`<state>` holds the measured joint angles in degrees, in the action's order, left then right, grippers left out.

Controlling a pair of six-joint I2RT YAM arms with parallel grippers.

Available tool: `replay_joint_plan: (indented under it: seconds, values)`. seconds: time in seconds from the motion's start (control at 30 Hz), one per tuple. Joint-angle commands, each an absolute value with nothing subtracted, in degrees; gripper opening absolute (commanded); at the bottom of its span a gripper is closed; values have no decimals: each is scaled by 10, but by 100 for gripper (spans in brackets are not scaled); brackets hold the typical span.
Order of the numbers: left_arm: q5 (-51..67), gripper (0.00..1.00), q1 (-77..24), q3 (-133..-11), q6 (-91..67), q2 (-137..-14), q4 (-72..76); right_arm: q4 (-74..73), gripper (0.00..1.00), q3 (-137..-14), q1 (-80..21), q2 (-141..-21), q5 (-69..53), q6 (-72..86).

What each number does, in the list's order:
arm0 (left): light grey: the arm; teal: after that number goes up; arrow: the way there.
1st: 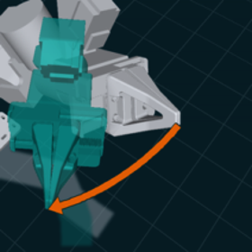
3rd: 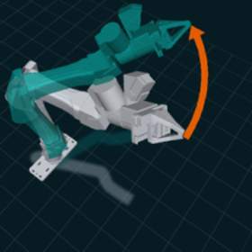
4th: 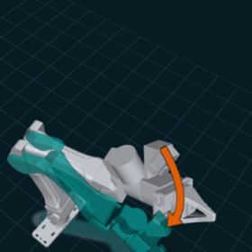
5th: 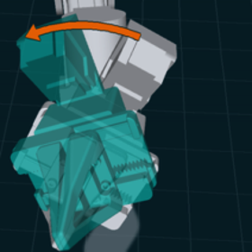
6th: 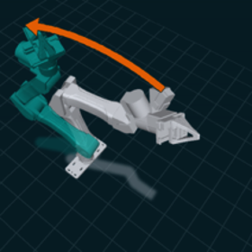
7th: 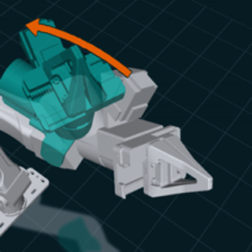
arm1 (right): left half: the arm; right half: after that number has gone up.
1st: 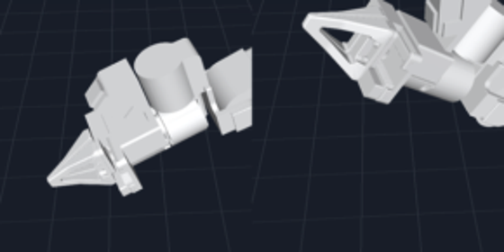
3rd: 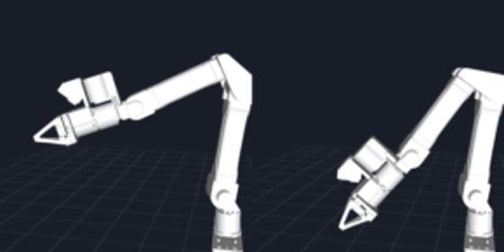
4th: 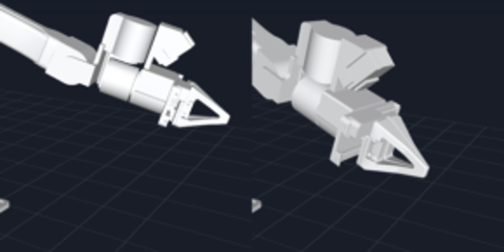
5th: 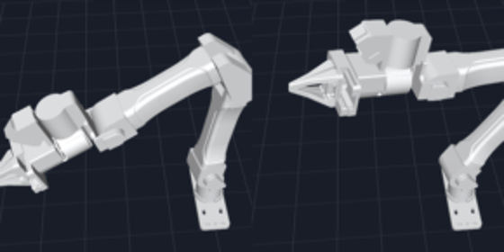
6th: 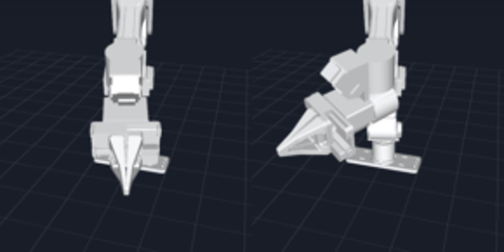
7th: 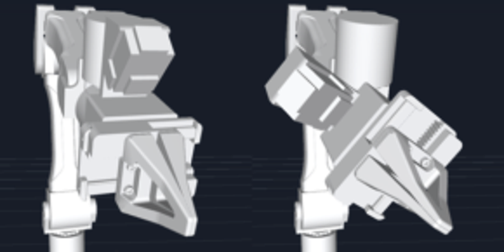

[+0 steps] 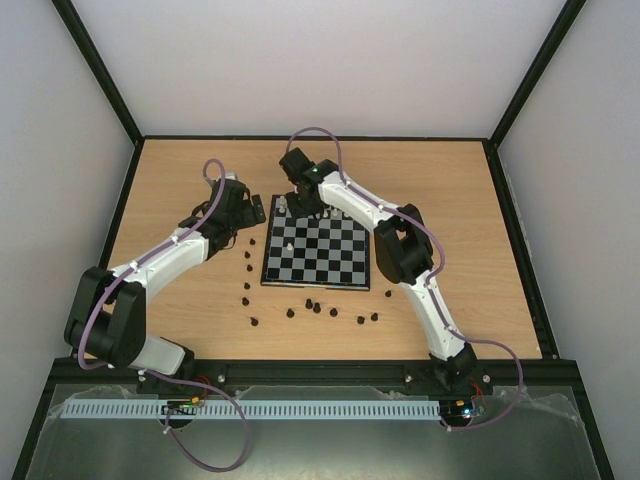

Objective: Set up the chess pieces on the board
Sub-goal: Place the chess piece on the chessboard.

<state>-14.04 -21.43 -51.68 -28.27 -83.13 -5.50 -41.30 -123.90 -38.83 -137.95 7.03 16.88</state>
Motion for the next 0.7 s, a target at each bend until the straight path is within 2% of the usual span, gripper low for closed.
replay_joint_plan:
  seconds: [0.0,0.67]
  values:
    - [-141,99,-209,-526,-278,-837,-49,-439,8,-1259,-384,-1400,66,163]
    - [-140,99,-207,-520,-278,-838,-47,-431,10,-1281,-375,-1422,64,166]
